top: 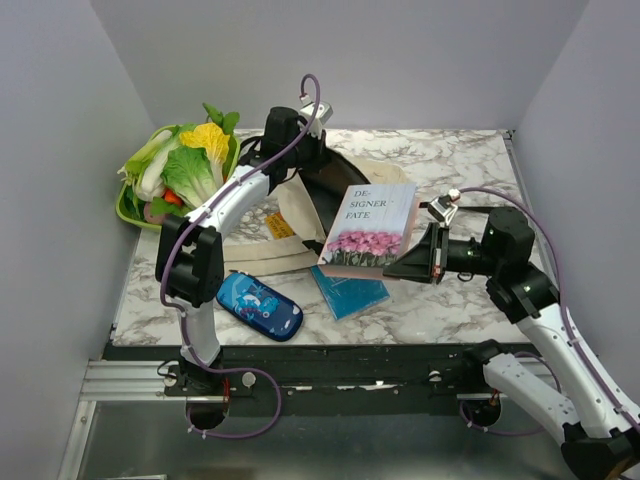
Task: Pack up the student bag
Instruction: Place the book in the student bag.
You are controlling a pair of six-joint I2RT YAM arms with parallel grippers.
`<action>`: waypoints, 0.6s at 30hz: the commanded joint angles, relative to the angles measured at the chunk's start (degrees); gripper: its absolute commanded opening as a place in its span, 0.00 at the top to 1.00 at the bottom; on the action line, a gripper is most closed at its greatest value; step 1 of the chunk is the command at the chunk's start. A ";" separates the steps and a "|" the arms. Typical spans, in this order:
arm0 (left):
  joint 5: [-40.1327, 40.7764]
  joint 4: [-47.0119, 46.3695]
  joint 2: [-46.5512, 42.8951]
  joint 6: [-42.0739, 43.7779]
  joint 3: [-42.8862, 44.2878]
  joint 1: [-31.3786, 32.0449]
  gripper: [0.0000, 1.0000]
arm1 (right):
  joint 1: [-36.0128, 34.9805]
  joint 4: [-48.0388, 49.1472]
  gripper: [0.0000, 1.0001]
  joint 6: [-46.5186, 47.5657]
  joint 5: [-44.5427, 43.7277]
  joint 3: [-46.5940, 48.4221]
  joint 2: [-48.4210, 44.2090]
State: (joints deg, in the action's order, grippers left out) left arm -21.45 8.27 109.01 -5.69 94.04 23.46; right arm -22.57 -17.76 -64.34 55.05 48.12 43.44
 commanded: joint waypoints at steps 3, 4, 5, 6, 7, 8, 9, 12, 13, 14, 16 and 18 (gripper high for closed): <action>-3.33 0.25 -4.86 -0.63 -0.26 1.32 1.00 | -2.73 17.22 0.99 -7.12 0.77 -8.82 0.76; -3.42 0.95 -5.21 -0.37 0.61 1.50 1.00 | -3.35 19.49 0.99 -7.29 0.42 -9.79 1.99; -3.33 1.39 -5.21 -0.28 1.31 1.58 1.00 | -3.97 20.73 0.99 -7.56 0.15 -10.41 2.43; -3.51 1.92 -5.21 -0.20 2.10 1.76 1.00 | -5.37 22.92 0.99 -7.73 -0.72 -10.85 3.05; -3.60 3.14 -4.78 0.33 3.94 2.02 1.00 | -5.99 23.73 0.99 -8.08 -1.17 -11.55 4.01; -3.68 3.94 -4.51 0.77 4.83 2.29 1.00 | -6.61 24.61 0.99 -8.17 -1.60 -11.99 4.54; -4.21 4.55 -4.25 0.95 5.62 2.46 1.00 | -7.66 26.44 0.99 -8.35 -2.48 -12.26 5.07; -7.80 4.91 -4.94 0.60 5.90 3.34 1.00 | -7.93 30.04 0.99 -8.09 -3.63 -13.40 7.27; -9.29 4.13 -5.91 0.16 4.59 3.34 1.00 | -7.93 31.02 0.99 -7.82 -3.80 -13.58 8.23; -12.62 3.95 -6.44 -0.10 3.96 3.26 1.00 | -7.93 31.99 0.99 -7.65 -3.81 -13.66 9.81; -15.36 4.73 -8.10 0.33 1.60 3.26 1.00 | -7.93 34.01 0.99 -6.77 -3.98 -13.32 11.66; -18.17 5.35 -9.51 2.86 -0.43 3.17 1.00 | -7.84 36.64 0.99 -6.24 -3.98 -12.62 14.28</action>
State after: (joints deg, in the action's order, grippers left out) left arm -29.61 13.56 106.10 -4.64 96.40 26.39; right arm -30.17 9.47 -71.99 52.27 35.07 54.43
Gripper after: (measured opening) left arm 0.040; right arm 0.013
